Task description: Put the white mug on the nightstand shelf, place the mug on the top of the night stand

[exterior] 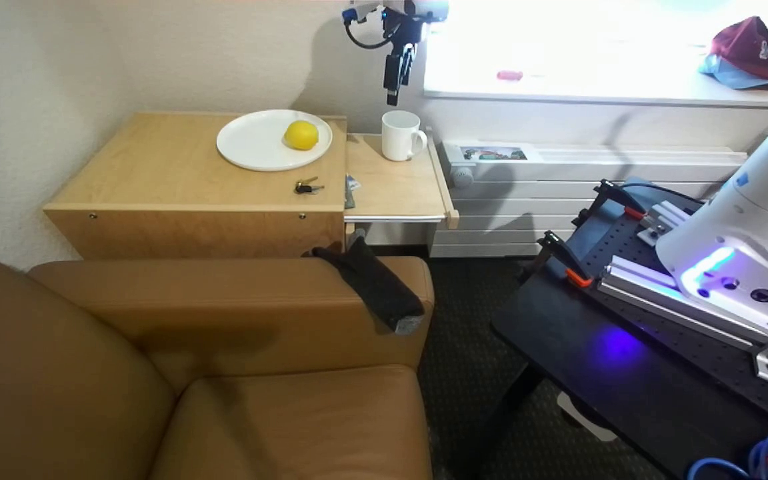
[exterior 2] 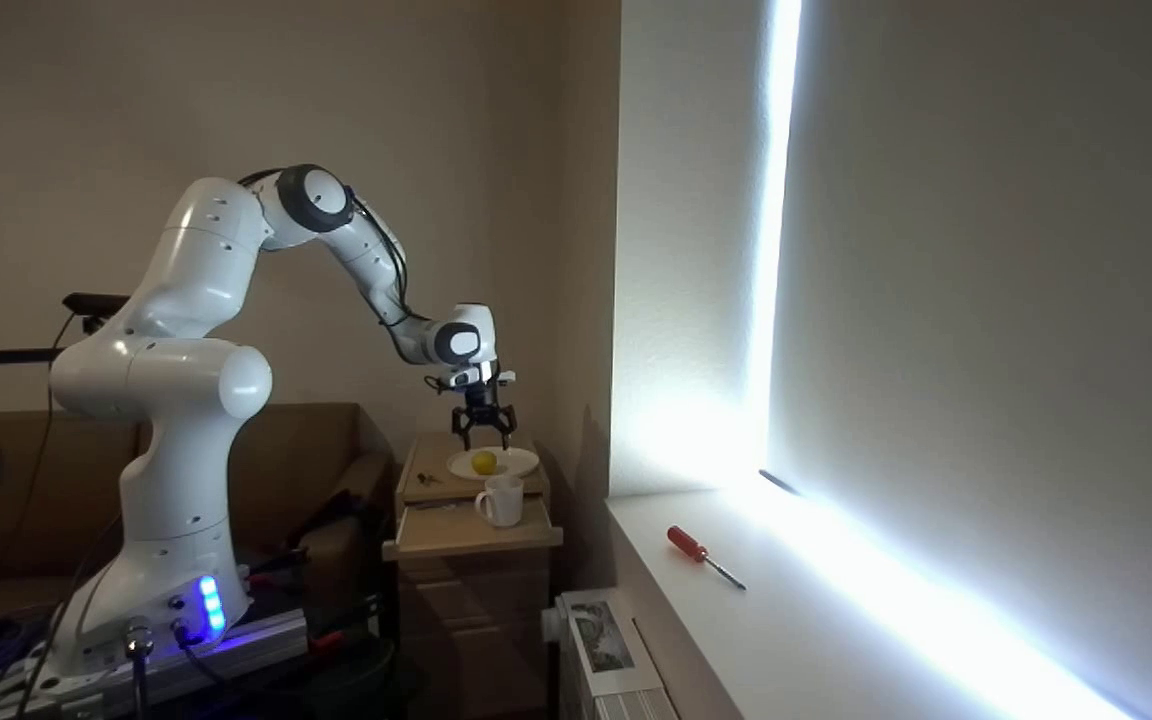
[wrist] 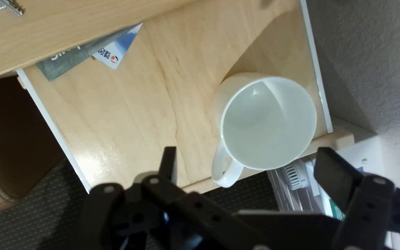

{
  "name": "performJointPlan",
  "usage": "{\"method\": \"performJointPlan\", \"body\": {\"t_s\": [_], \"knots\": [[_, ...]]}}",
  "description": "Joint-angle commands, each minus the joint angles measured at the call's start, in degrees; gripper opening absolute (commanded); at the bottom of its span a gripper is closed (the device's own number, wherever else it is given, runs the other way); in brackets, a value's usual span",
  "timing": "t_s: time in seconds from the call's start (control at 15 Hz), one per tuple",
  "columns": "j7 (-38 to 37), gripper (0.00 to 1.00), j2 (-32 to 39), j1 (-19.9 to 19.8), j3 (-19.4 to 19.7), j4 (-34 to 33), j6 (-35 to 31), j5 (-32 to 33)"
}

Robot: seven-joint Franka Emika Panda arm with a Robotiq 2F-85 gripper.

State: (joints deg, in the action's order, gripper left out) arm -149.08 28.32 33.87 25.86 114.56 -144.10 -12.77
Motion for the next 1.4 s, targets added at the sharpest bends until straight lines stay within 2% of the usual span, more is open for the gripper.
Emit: {"method": "performJointPlan", "body": {"t_s": [0.0, 0.2, 0.33, 0.53, 1.13, 1.2, 1.27, 1.33], "knots": [[0.0, 1.0, 3.1, 0.5, 0.7, -1.1, 2.7, -3.0], [0.4, 1.0, 5.2, -1.3, -1.8, -1.8, 2.3, -4.9], [0.0, 1.0, 7.4, -0.8, -1.4, -2.7, 2.1, -5.9], [0.5, 1.0, 9.6, -2.1, -3.0, -4.4, 0.6, -7.8], [0.4, 1.0, 18.6, -4.0, -3.8, -12.2, -3.9, -11.1], [1.1, 0.75, 19.0, -4.8, -4.4, -12.8, -4.3, -11.8], [0.9, 0.74, 19.5, -4.9, -4.2, -13.5, -4.1, -11.8], [0.3, 0.67, 20.0, -4.6, -3.7, -14.0, -3.9, -11.4]]}}
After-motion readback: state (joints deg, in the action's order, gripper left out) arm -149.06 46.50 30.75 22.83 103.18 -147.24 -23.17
